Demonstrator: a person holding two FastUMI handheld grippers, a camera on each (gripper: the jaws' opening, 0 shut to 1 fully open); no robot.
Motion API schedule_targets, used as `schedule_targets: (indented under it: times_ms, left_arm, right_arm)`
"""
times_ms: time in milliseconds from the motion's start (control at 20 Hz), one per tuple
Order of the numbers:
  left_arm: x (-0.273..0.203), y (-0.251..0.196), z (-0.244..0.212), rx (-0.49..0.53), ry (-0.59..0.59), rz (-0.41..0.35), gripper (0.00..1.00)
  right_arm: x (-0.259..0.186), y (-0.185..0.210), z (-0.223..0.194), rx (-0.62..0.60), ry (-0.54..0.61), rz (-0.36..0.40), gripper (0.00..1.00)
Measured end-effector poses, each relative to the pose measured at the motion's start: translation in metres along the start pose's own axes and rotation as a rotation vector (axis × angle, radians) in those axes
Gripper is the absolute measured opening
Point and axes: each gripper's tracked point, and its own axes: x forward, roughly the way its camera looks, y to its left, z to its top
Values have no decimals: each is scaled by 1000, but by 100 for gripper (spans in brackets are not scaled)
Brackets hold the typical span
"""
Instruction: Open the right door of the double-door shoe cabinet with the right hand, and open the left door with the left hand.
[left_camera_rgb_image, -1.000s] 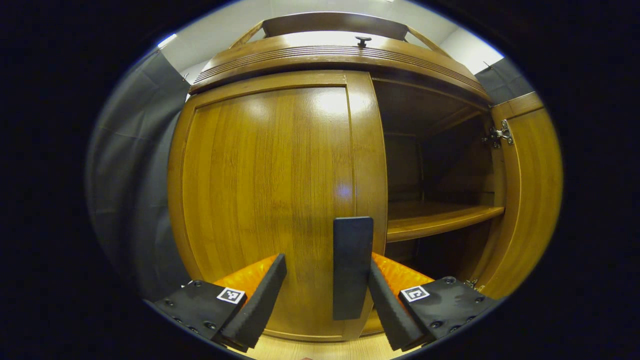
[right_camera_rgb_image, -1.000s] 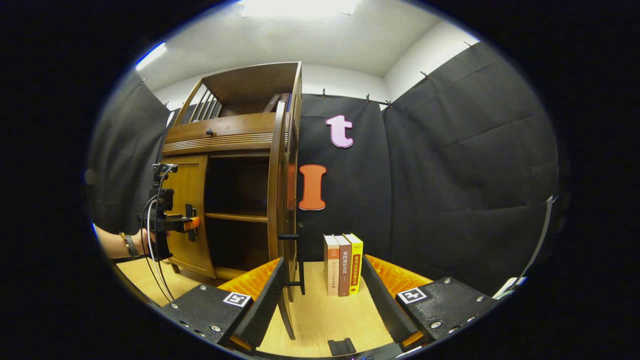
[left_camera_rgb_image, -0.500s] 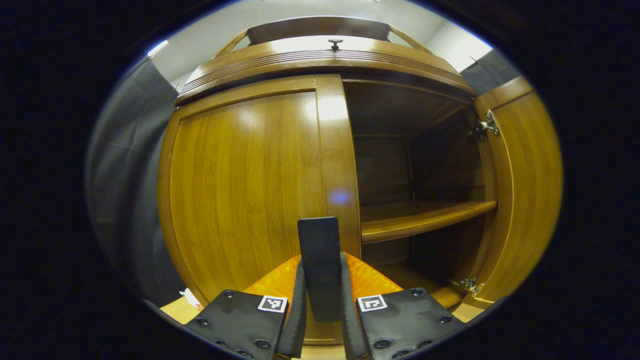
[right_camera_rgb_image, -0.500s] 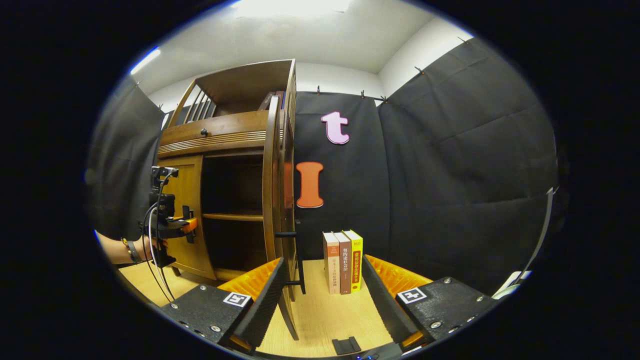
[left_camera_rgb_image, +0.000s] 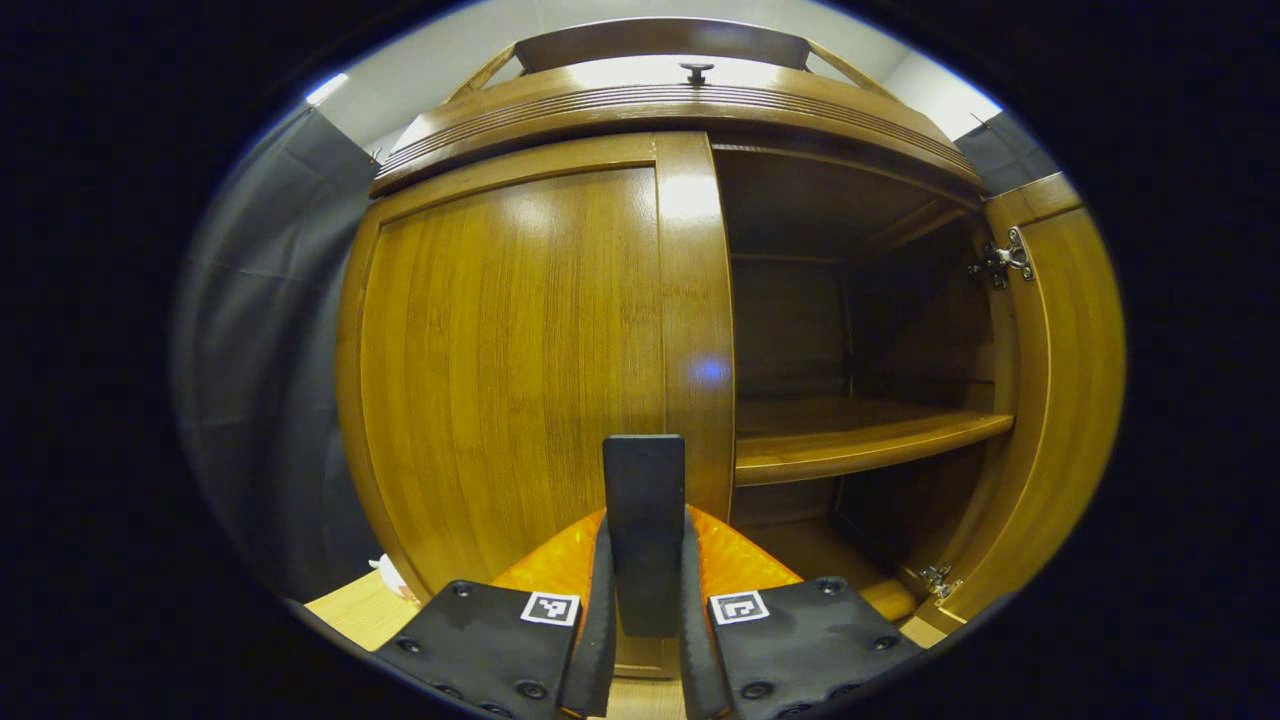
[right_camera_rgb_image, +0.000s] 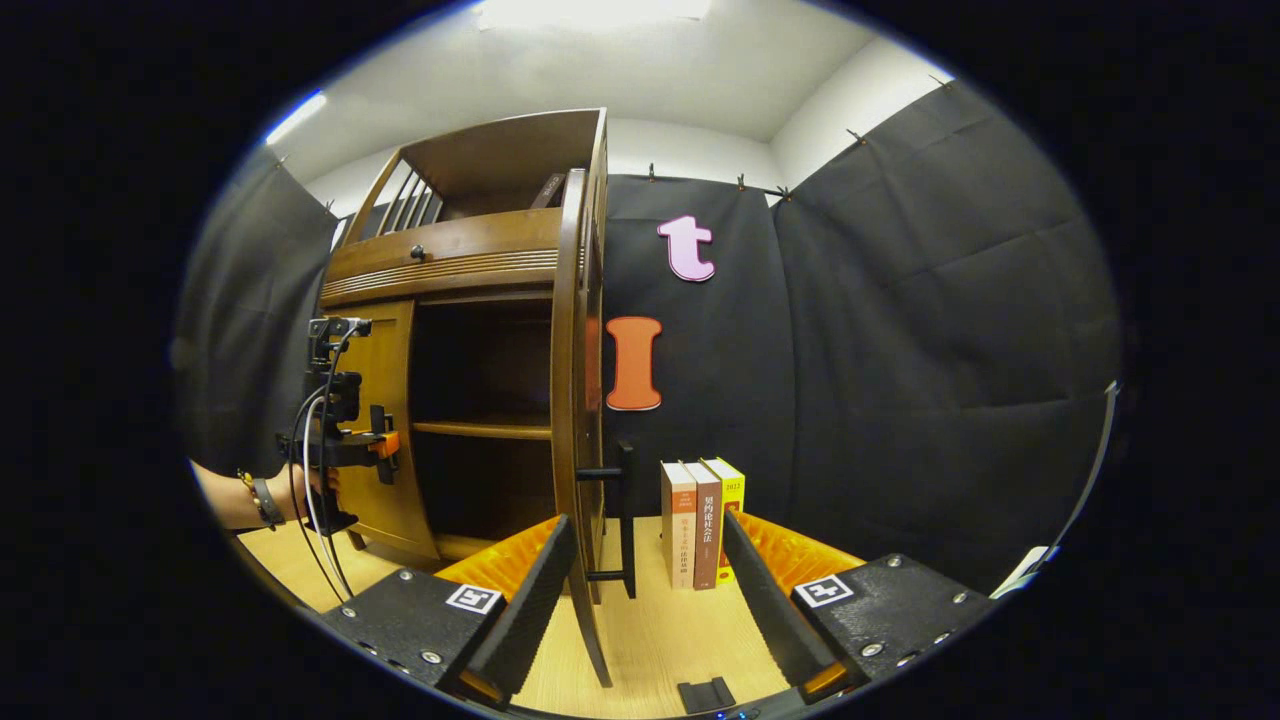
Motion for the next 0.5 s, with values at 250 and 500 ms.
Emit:
schedule_targets:
  times_ms: [250,500]
  left_arm:
    - [-36,8,-1,10,54,3,37]
    - [-85,30,2,14,55,-14,30]
  right_arm:
    - [-9,6,-5,23,1,-11,91]
    - [-19,11,2,22,-13,-14,91]
